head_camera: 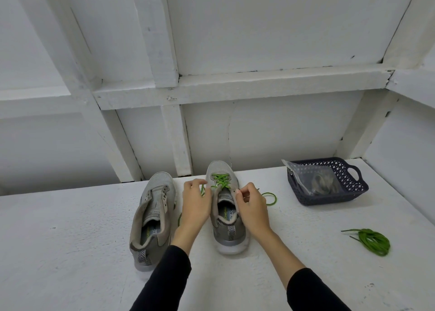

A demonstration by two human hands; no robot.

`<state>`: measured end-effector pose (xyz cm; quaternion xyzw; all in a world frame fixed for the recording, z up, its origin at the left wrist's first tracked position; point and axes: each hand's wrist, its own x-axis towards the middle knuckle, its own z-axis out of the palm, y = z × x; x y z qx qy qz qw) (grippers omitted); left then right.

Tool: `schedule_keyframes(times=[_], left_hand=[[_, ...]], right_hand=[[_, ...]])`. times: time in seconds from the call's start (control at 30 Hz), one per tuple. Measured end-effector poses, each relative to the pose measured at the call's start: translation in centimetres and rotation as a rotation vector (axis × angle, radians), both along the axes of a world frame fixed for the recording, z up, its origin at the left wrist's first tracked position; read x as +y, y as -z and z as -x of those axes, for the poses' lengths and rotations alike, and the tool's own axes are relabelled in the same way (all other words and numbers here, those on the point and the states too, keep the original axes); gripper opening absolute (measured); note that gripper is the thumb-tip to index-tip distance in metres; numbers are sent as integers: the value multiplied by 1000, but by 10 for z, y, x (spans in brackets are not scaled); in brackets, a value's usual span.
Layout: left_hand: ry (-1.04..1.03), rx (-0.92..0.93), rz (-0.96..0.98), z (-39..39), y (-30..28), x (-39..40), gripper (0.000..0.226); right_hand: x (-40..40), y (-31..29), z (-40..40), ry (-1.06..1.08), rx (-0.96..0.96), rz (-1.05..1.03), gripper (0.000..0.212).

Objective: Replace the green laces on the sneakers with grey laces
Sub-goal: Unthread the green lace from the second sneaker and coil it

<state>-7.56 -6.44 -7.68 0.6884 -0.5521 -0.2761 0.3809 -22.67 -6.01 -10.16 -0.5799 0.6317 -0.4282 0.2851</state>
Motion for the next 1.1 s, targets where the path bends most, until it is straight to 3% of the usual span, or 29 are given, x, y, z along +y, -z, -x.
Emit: schedule_keyframes(times=[0.17, 0.57, 0.63, 0.77, 0.83, 0.93, 1.1], left_hand=[[51, -74, 40, 11, -3, -7, 16], [32, -354, 88, 15, 3, -9, 20], [7, -278, 75, 12, 5, -9, 19], [-59, 62, 15, 4, 8, -8, 15], [-59, 117, -8, 2, 9, -9, 16], [-69, 235, -54, -1, 12, -13, 14], [-52, 585, -152, -7, 7, -14, 9]], right_hand=[[-10, -17, 2, -17, 112, -38, 24], [-18, -22, 1, -60, 359, -9, 29], [-17, -21, 2, -28, 330, -50, 28], [-17, -18, 3, 75, 174, -142, 30], [-18, -18, 2, 109, 136, -169, 32], [-19, -19, 1, 99, 130, -175, 28], [-15, -30, -1, 29, 80, -97, 15]])
